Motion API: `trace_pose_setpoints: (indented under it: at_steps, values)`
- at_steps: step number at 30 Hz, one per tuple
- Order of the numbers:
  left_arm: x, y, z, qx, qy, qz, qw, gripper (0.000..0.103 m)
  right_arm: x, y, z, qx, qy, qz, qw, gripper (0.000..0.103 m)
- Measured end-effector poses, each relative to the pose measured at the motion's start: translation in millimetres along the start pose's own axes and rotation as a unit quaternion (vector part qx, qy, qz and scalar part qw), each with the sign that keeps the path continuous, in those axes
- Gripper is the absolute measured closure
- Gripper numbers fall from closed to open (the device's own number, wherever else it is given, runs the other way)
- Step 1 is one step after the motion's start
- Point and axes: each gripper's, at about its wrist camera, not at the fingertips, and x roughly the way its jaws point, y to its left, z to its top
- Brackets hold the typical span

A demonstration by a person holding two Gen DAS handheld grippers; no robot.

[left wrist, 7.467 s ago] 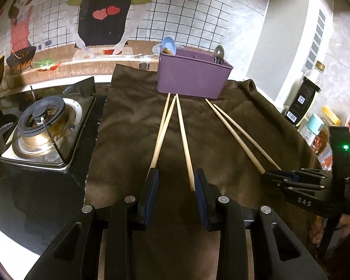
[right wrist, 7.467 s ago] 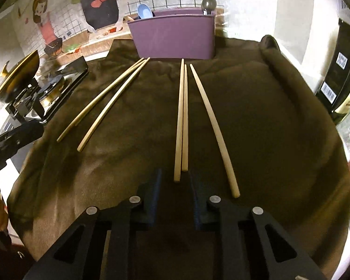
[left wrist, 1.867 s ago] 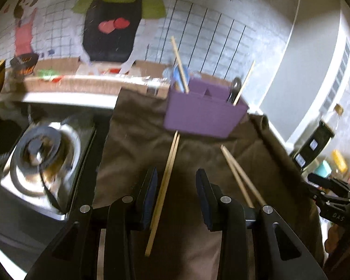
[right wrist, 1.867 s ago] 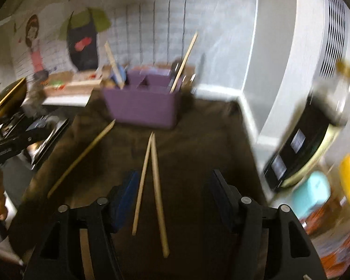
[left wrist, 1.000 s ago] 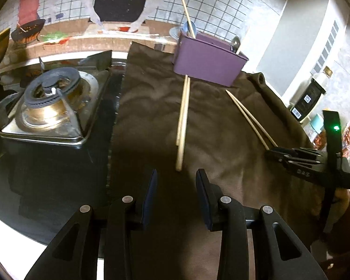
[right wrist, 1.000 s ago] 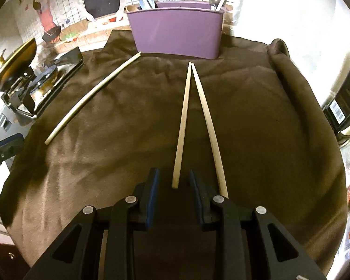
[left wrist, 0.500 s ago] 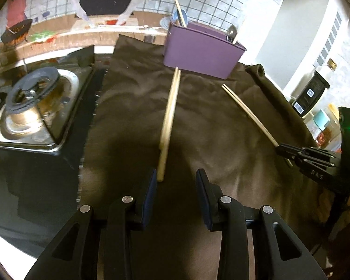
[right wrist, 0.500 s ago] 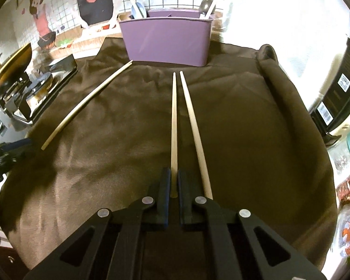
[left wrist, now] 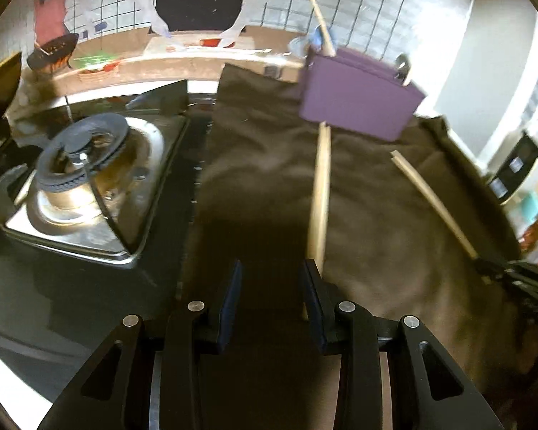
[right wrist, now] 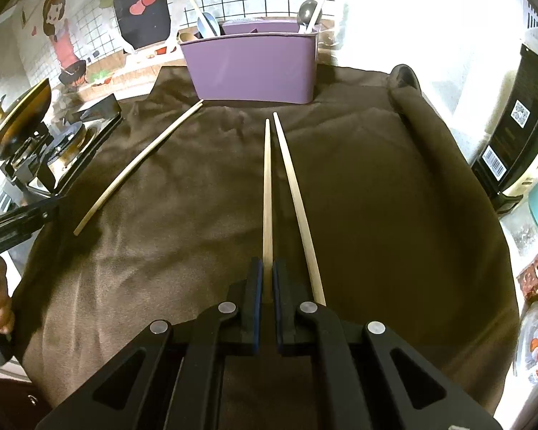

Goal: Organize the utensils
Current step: 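Grasp a chopstick pair with the left tool while the right tool grasps another pair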

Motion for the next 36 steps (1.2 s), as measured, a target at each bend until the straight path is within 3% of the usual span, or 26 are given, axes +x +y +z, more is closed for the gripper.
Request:
trace_pose_setpoints:
  at_steps: [4,11,16,19,22,29,36]
  values:
    - [5.1,-1.8,-0.4,0.019,0.005,0.012,0.9997,0.067,2.3,-0.2,0.7,0.001,0.003,0.002,1.0,0.098]
    - [14.8,-21.9,-4.3,0.058,0.015,-0.006,0.9982,0.067,3.7,3.4,0.5,-0.002,0.006,0.005,1.0,0.098]
    - [20.5,-31.1,-2.2,0.065,0.024,-0.012,0.9975,0.067,3.6,5.1,0.2,-0.002,0.006,0.006,1.0,0.098]
    - [17.1,-27.5,0.7,0.054,0.025,-0.038,0.9975,0.067,1.3,5.3,-0.6,0.0,0.005,0.004,1.0,0.098]
    - [10.1,-15.7,5.4,0.046,0.005,-0.014,0.9988,0.067,-0.8,3.5,-1.9,0.004,0.002,0.005,1.0,0.098]
    - [20.3,-13.3,4.3,0.076,0.019,0.017,0.9968,0.067,2.9,-0.7,-2.0,0.01,0.008,0.007,1.0,0.098]
    - [29.3,-33.3,5.3,0.099,0.027,0.003,0.9947,0.067,2.8,3.4,-0.8,0.004,0.006,0.012,1.0,0.098]
